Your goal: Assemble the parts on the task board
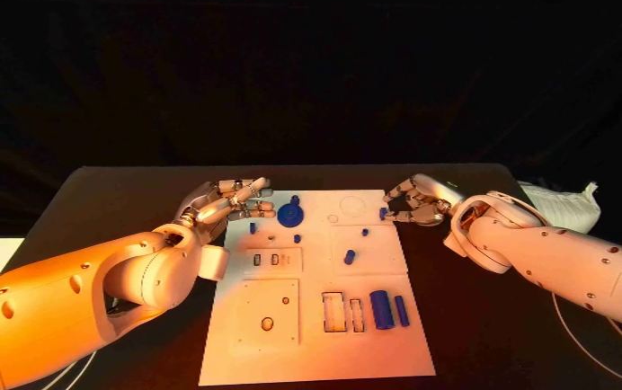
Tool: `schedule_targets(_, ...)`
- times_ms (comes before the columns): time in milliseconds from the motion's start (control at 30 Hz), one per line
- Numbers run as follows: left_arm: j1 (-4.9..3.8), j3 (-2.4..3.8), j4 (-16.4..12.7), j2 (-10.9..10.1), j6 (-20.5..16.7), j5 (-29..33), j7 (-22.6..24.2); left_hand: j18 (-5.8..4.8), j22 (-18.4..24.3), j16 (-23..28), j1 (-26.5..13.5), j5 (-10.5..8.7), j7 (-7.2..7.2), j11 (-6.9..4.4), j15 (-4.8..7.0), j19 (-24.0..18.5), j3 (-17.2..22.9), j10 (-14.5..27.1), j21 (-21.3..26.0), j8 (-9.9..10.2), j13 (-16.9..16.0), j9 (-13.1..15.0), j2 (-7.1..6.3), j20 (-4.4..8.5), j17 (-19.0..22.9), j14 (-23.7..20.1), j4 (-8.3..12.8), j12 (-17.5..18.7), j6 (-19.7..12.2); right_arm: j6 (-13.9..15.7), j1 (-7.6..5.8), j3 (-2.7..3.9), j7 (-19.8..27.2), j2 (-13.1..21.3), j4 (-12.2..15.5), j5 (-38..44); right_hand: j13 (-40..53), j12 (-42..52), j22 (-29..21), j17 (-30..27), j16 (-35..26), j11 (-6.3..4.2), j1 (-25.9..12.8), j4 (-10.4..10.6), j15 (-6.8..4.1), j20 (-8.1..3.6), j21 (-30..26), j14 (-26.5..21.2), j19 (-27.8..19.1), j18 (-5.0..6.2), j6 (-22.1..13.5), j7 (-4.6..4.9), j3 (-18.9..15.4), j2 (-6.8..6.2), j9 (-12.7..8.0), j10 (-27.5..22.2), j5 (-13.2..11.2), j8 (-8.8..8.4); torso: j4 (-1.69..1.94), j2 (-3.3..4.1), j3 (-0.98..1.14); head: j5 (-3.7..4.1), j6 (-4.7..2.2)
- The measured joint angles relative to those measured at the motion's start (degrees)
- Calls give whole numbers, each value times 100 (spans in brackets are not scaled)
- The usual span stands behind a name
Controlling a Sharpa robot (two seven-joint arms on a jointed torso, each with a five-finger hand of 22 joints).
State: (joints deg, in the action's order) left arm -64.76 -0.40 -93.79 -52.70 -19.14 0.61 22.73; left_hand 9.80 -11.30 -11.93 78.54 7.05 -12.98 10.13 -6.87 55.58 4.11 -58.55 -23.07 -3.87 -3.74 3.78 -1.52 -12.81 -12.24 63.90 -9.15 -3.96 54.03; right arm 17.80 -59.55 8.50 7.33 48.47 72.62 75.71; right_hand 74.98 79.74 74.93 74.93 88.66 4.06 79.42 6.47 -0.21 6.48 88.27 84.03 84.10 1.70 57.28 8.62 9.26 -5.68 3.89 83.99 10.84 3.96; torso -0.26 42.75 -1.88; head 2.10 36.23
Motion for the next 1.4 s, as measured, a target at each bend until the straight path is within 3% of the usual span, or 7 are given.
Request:
schedule_targets(333,0,0,5,1,0,14,0,-1,1,0,-23,0,0,0,0,-21,0,0,0,0,0,0,23,21,-9,0,0,0,0,-104,6,-2,-5,-123,-140,37,0,0,-1,0,0,0,46,-41,0,0,0,0,0,0,69,13,41,46,12,0,0,0,-4,1,3,-36,42)
schedule_targets(1067,0,0,10,25,0,43,-5,0,-4,23,-23,0,0,0,0,-21,0,0,0,0,0,0,23,21,-15,0,0,0,0,-278,12,-2,-5,-289,-321,123,1,119,-2,-2,0,-121,96,-174,-42,-65,0,0,-20,-1,473,-124,174,161,52,4,-23,89,-11,-4,10,-38,85)
schedule_targets(1400,0,0,5,28,1,50,-6,0,-3,23,0,0,0,0,0,-21,18,0,0,0,0,0,47,21,-21,0,18,0,0,-318,8,3,-16,-318,-351,171,1,158,-3,-2,0,-129,90,-213,-83,-85,0,0,1,-1,565,-174,213,229,61,-1,-24,111,-9,-5,10,-32,105)
